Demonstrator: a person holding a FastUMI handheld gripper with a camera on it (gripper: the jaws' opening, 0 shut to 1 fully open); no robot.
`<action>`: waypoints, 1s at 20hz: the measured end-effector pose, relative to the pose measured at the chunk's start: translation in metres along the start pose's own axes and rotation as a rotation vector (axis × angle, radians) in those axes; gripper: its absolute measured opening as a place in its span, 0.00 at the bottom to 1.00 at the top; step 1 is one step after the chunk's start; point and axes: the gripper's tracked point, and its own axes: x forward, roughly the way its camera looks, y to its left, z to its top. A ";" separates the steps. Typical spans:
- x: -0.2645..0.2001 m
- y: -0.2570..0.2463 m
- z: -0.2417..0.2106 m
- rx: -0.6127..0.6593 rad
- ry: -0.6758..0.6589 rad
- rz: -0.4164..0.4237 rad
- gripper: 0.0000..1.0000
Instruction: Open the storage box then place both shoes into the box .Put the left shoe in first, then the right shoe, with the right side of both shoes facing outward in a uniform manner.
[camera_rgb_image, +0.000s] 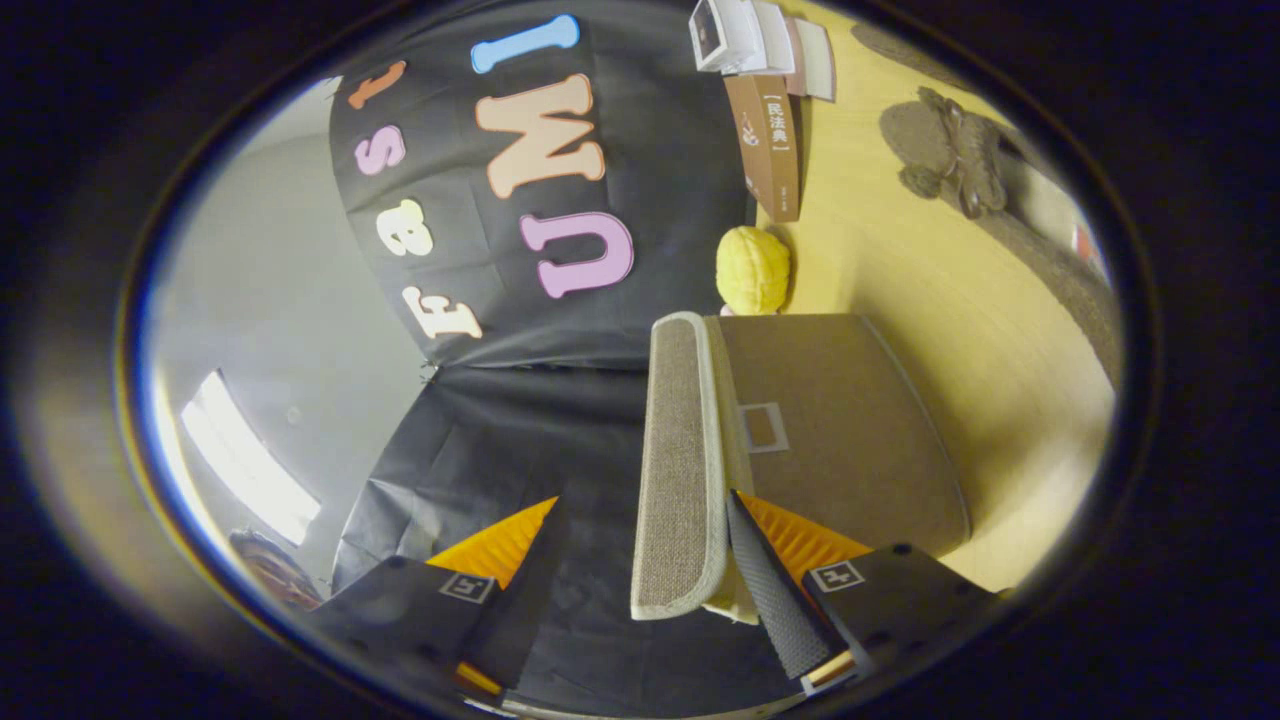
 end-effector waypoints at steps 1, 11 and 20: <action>0.001 0.001 -0.001 -0.013 0.003 -0.005 0.70; 0.005 0.011 -0.033 -0.042 0.141 0.009 0.45; 0.016 0.039 -0.036 -0.224 0.131 -0.059 0.08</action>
